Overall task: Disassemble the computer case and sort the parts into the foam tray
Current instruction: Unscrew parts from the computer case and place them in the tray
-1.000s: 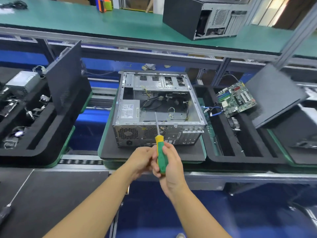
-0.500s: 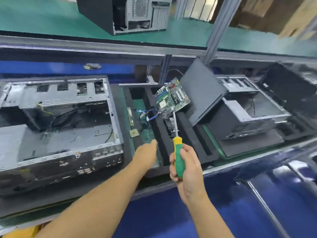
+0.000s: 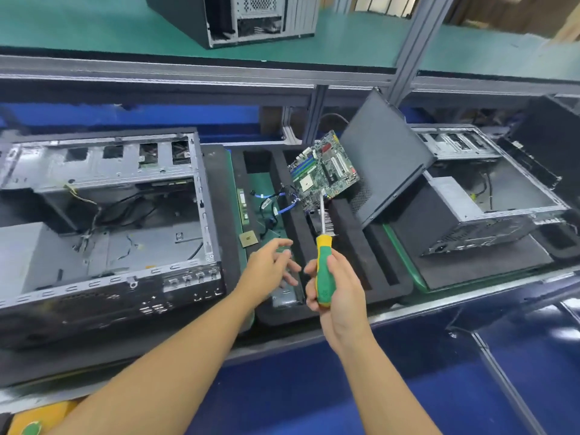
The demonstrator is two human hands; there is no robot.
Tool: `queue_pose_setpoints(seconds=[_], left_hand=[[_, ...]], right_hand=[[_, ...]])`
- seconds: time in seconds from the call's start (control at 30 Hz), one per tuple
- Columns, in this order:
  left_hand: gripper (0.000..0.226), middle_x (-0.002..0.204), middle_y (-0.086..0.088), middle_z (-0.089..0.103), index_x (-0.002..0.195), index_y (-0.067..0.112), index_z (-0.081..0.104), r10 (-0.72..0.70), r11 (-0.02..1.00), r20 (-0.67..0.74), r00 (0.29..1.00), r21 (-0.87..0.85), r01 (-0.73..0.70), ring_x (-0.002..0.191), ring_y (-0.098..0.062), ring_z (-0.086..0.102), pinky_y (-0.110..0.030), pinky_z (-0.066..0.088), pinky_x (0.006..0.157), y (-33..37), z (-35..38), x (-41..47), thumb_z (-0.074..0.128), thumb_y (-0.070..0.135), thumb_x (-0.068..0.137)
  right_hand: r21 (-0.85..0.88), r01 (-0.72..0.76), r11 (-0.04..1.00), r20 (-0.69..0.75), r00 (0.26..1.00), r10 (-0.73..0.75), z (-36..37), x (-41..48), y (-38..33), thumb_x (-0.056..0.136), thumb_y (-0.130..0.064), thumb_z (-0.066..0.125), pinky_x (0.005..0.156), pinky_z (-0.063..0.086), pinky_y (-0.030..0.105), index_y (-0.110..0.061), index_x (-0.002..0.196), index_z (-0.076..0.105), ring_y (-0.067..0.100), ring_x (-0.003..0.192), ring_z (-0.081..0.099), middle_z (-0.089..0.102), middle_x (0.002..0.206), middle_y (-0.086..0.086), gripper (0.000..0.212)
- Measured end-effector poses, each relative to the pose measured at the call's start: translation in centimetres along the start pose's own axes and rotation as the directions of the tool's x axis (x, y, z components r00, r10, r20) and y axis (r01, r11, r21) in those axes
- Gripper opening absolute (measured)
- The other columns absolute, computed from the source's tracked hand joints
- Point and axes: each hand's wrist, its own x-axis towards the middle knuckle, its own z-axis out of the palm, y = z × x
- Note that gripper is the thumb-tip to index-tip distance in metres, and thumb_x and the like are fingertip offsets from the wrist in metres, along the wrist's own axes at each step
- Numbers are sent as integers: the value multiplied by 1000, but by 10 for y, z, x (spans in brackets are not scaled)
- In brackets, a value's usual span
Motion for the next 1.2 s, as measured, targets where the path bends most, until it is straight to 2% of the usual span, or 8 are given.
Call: queue_pose_setpoints(seconds=[0.13, 0.27, 0.37, 0.5, 0.67, 0.87, 1.03, 1.2], left_hand=[[21, 65, 6, 66, 109, 16, 61, 1, 992, -52, 999, -123, -7, 55, -15, 61, -27, 50, 50, 45, -38, -35, 45, 7, 100], [36, 50, 2, 49, 111, 2, 62, -86, 951, 127, 988, -286, 120, 39, -18, 42, -25, 43, 39, 62, -93, -90, 35, -10, 89], [34, 60, 1, 57, 111, 6, 62, -65, 937, 141, 988, -332, 109, 48, -20, 51, -31, 48, 52, 64, -148, -133, 37, -9, 93], [35, 84, 0, 70, 99, 15, 64, 94, 988, -203, 975, -101, -117, 65, -6, 66, -22, 55, 63, 42, -225, -183, 39, -10, 96], [38, 103, 9, 67, 100, 28, 64, 295, 916, -611, 735, 401, -34, 96, -1, 59, -20, 45, 89, -11, -318, -233, 48, -4, 86], [64, 158, 13, 33, 143, 25, 52, 184, 768, -328, 927, 637, 73, 144, -12, 34, -39, 28, 116, -74, -377, -252, 65, 0, 86], [70, 160, 15, 29, 147, 26, 49, 288, 754, -218, 933, 652, -80, 142, -9, 36, -31, 31, 115, -90, -383, -244, 77, 10, 84], [43, 145, 14, 49, 127, 24, 66, 344, 824, -307, 887, 552, -129, 123, -7, 54, -37, 46, 106, -93, -381, -232, 74, 10, 87]], right_hand=[[117, -22, 993, 113, 994, 8, 50, -19, 13, 105, -20, 45, 44, 39, 26, -13, 112, 63, 18, 54, 53, 65, 84, 9, 21], [223, -89, 971, 199, 979, 44, 103, -48, 29, 101, -20, 46, 44, 40, 27, -18, 120, 57, 18, 56, 55, 62, 79, 6, 23], [217, -119, 969, 279, 959, 55, 142, -75, 44, 100, -22, 46, 44, 35, 24, -22, 114, 59, 17, 54, 51, 60, 77, 4, 19], [161, -176, 971, 384, 918, 103, 192, -114, 71, 97, -28, 48, 42, 34, 24, -21, 110, 56, 16, 54, 50, 59, 77, 4, 17], [-19, -206, 978, 426, 883, 194, 238, -169, 115, 97, -31, 48, 40, 36, 25, -19, 110, 57, 19, 50, 49, 60, 76, 6, 19], [-285, -341, 896, 293, 859, 419, 278, -217, 164, 101, -20, 42, 39, 26, 21, -14, 104, 56, 13, 44, 44, 59, 75, 2, 15], [-319, -372, 872, 241, 858, 454, 305, -221, 182, 98, -20, 44, 41, 26, 21, -16, 102, 58, 13, 43, 42, 59, 67, -4, 16], [-281, -362, 889, 187, 888, 421, 319, -211, 192, 96, -23, 46, 40, 25, 22, -16, 100, 59, 13, 42, 42, 58, 67, -4, 16]])
